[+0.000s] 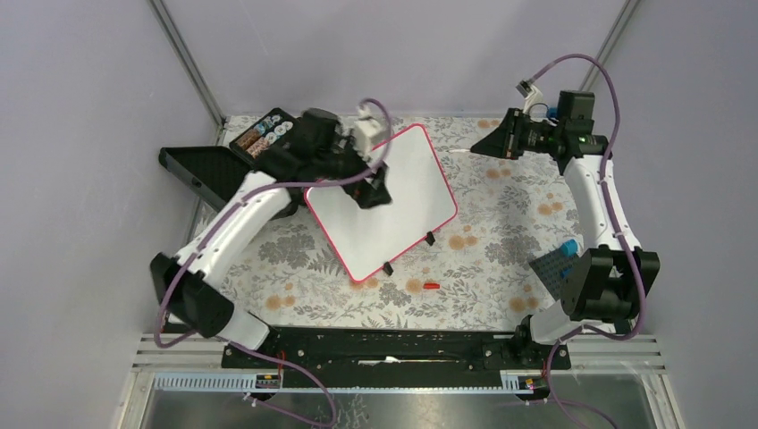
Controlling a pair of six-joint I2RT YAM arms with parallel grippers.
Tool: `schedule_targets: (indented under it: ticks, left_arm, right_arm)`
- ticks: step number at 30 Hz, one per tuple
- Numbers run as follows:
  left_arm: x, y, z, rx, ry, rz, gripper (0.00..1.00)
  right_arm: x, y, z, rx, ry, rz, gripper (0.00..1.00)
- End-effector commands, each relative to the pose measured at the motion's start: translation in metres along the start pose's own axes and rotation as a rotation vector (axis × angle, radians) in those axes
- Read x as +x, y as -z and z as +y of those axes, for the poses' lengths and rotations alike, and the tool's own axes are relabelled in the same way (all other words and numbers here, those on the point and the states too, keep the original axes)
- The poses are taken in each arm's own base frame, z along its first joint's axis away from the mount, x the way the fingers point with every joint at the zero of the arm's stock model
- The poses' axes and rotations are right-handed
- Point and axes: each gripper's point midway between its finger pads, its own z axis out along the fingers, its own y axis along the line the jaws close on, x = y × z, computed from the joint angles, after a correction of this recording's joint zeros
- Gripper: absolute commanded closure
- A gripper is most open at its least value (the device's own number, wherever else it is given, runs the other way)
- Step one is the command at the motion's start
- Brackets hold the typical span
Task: Write a sentence on the whiteboard
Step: Move the whiteboard to the center of the board.
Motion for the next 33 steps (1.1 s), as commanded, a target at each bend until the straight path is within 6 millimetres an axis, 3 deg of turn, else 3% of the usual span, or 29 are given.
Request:
schedule_targets:
  ticks: [1,6,10,14,17,24,29,33]
  left_arm:
    - [-0.012,0.068,0.028,-0.110,0.114,-0.158,0.01]
    - [0.001,0.140,0.068,-0.305,0.253,-0.312,0.01]
    - [0.027,0.173,0.091,-0.426,0.364,-0.354,0.01]
    - [0.056,0.176,0.103,-0.456,0.422,-0.300,0.01]
    - [0.067,0.176,0.109,-0.455,0.446,-0.266,0.01]
    - [0.077,0.167,0.120,-0.360,0.487,-0.218,0.03]
    - [0.089,0.159,0.135,-0.372,0.501,-0.182,0.08]
    - [0.086,0.157,0.142,-0.371,0.488,-0.207,0.11]
  right_arm:
    - [-0.010,-0.023,0.030,-0.030,0.151,0.025,1.00]
    - [0.001,-0.060,0.062,-0.081,0.256,0.091,1.00]
    - [0.015,-0.087,0.088,-0.131,0.317,0.139,1.00]
    - [0.031,-0.111,0.110,-0.177,0.421,0.192,1.00]
    - [0.047,-0.129,0.125,-0.201,0.484,0.234,1.00]
    - [0.068,-0.153,0.157,-0.244,0.596,0.249,1.00]
    - [0.093,-0.166,0.164,-0.260,0.645,0.288,1.00]
    - [0.106,-0.174,0.168,-0.275,0.663,0.294,1.00]
